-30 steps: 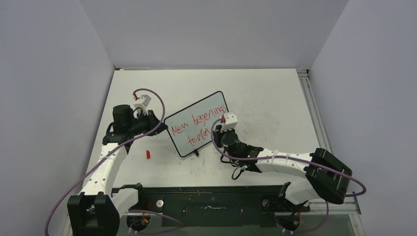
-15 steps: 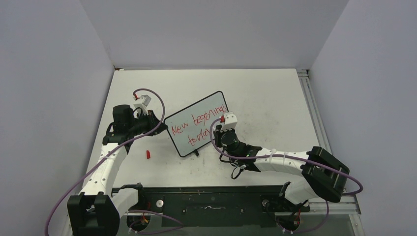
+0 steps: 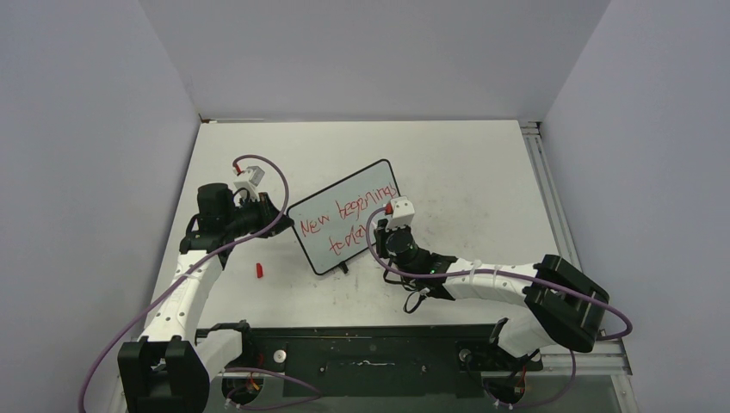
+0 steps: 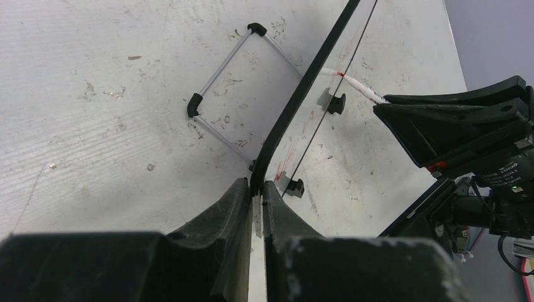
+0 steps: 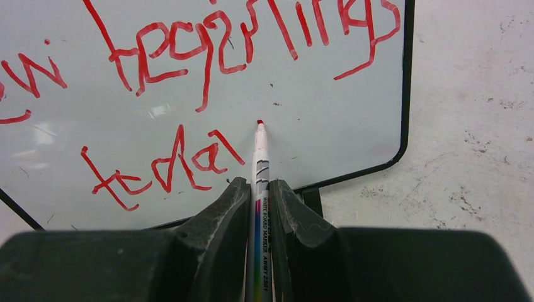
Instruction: Write a sentence on the whiteboard
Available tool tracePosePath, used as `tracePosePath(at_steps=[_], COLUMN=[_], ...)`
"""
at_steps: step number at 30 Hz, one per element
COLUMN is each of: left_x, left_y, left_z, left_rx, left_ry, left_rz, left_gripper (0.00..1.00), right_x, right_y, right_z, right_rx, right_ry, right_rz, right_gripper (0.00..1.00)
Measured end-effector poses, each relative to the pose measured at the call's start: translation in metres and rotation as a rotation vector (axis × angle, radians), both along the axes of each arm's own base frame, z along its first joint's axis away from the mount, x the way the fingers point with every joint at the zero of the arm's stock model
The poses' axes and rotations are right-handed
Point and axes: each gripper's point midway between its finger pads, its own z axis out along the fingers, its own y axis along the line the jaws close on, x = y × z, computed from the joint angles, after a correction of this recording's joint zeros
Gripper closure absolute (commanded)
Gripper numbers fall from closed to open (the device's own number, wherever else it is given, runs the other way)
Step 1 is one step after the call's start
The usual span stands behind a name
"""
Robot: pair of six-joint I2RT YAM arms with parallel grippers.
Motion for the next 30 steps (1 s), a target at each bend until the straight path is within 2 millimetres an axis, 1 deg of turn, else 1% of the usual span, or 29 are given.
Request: tracePosePath(at_steps=[8, 16, 25, 30], left_x=[0.000, 0.000, -0.001, -0.001], left_y=[0.000, 0.000, 0.000, 0.000], left_z=[0.000, 0.000, 0.001, 0.002], left_rx=[0.000, 0.000, 0.000, 0.000], left_ry=[0.000, -0.002, -0.004, -0.006], left_rz=[0.000, 0.001, 0.000, -0.001], left_gripper=[1.00, 1.00, 1.00, 1.00], right_x=[-0.005, -0.022, -0.050, -0.056], right_y=[0.005, 0.018, 0.030, 0.029], right_z=[-0.001, -0.012, -0.036, -0.043], right_rx=[0.003, 0.000, -0.013, -0.024], right_ry=[0.004, 0.025, 0.083, 0.103], right_rz=[0.013, 0.040, 0.084, 0.087], right_gripper=[0.95, 0.95, 0.95, 0.95])
